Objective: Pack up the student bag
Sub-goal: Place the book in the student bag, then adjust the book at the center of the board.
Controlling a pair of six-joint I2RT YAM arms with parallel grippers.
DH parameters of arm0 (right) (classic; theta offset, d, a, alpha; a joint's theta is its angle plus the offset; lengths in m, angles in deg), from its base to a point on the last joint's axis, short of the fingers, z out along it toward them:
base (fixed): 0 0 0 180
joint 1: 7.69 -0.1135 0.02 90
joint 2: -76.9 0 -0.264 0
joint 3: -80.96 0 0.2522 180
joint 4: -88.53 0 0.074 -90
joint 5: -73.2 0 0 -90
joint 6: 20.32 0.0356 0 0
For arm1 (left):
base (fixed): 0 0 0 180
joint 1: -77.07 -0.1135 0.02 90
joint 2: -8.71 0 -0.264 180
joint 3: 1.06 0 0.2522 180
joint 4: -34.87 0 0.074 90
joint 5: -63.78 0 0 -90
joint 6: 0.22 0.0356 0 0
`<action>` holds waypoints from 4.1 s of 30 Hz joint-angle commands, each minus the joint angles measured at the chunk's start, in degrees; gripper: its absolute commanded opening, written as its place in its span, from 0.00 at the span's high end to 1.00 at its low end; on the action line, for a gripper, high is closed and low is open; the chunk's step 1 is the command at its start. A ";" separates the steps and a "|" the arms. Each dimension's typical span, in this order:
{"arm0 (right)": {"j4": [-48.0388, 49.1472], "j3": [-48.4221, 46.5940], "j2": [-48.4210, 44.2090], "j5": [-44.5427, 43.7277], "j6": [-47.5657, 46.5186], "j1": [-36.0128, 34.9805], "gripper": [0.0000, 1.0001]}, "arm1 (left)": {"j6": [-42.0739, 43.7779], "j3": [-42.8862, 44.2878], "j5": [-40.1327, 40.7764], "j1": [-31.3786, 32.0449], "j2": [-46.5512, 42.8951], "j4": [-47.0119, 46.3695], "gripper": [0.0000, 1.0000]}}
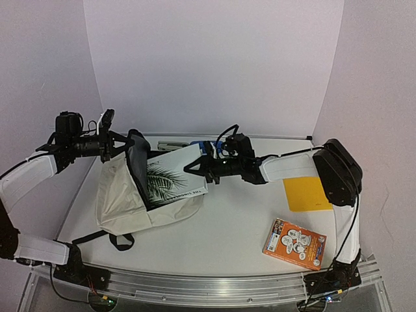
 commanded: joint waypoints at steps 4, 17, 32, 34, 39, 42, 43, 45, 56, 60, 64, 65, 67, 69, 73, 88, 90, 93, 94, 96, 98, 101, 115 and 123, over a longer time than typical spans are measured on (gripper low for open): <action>0.16 -8.56 6.63 3.45 1.98 -4.20 0.77 | 5.10 7.62 -1.74 9.07 4.80 -2.70 1.00; 0.07 -23.72 18.69 3.77 5.46 -9.67 0.76 | 2.49 10.77 -2.30 16.99 11.17 -9.42 1.00; 0.01 -26.82 23.58 -0.36 4.07 -12.55 0.68 | 1.14 12.72 -0.90 20.55 14.59 -14.19 1.00; -0.14 -24.91 21.81 -1.80 2.49 -12.51 0.60 | 4.09 12.24 3.30 20.52 12.62 -9.42 1.00; -1.92 -21.35 17.12 -4.20 -1.53 -11.88 0.49 | 6.49 9.03 13.33 19.29 7.61 -0.61 1.00; -2.74 -18.62 13.74 -5.64 -3.09 -10.90 0.44 | 5.59 5.67 17.20 16.76 4.15 2.45 1.00; -3.07 -18.11 12.96 -6.00 -3.50 -10.77 0.43 | 5.16 4.56 18.10 16.07 3.07 3.42 1.00; -4.92 -16.69 9.81 -7.60 -5.60 -10.30 0.38 | 4.46 2.81 19.33 13.54 0.85 5.88 1.00; -31.73 -17.87 -2.13 -31.80 -21.89 -10.03 0.12 | 4.09 1.01 28.90 8.71 -2.52 18.62 1.00; -34.52 -17.14 -7.03 -36.83 -24.86 -10.08 0.07 | 2.69 0.89 30.48 8.42 -1.93 19.23 1.00; -37.36 -16.18 -11.89 -41.21 -27.53 -9.99 0.02 | 0.73 0.88 33.77 7.84 -1.70 20.38 1.00; -37.89 -16.02 -12.50 -41.92 -27.93 -9.86 0.02 | 0.09 0.62 34.84 7.46 -1.82 20.91 1.00; -39.36 -15.11 -14.46 -44.12 -28.41 -9.24 0.02 | -1.82 -0.57 37.23 6.57 -2.40 21.60 1.00; -40.30 -13.52 -15.86 -44.52 -28.37 -7.94 0.02 | -4.49 -2.37 38.56 4.92 -3.23 21.87 1.00; -40.70 -8.36 -19.71 -43.87 -27.25 -3.57 0.03 | -9.22 -6.38 39.15 2.32 -4.98 20.82 1.00; -43.77 19.32 -33.62 -38.79 -19.25 16.82 0.02 | -14.65 -17.68 41.37 -0.42 -7.58 18.79 0.85; -46.10 23.13 -35.89 -39.33 -18.33 17.42 0.03 | -12.89 -16.22 41.77 -0.42 -9.12 20.39 0.67; -48.42 27.07 -36.39 -37.08 -17.27 17.31 0.12 | -10.70 -13.26 43.46 -0.46 -10.99 23.57 0.42; -49.09 28.17 -36.19 -36.33 -16.89 17.29 0.15 | -10.20 -12.24 44.02 -0.43 -11.44 24.40 0.34; -50.03 30.11 -36.04 -35.09 -16.11 17.22 0.18 | -9.27 -10.66 45.12 -0.49 -11.81 25.86 0.25; -51.45 32.65 -36.74 -34.43 -14.74 16.25 0.19 | -8.40 -8.48 46.00 -0.43 -12.20 27.68 0.14; -56.74 33.47 -39.71 -38.07 -12.88 13.79 0.18 | -7.18 -5.95 46.94 -0.46 -12.68 29.74 0.03; -65.73 41.02 -46.67 -41.65 -4.95 9.91 0.02 | -5.20 -3.06 43.72 -0.45 -7.92 26.05 0.00; -50.11 41.99 -41.83 -37.04 -4.28 6.97 0.02 | -5.18 -2.92 42.79 -0.45 -6.32 24.30 0.00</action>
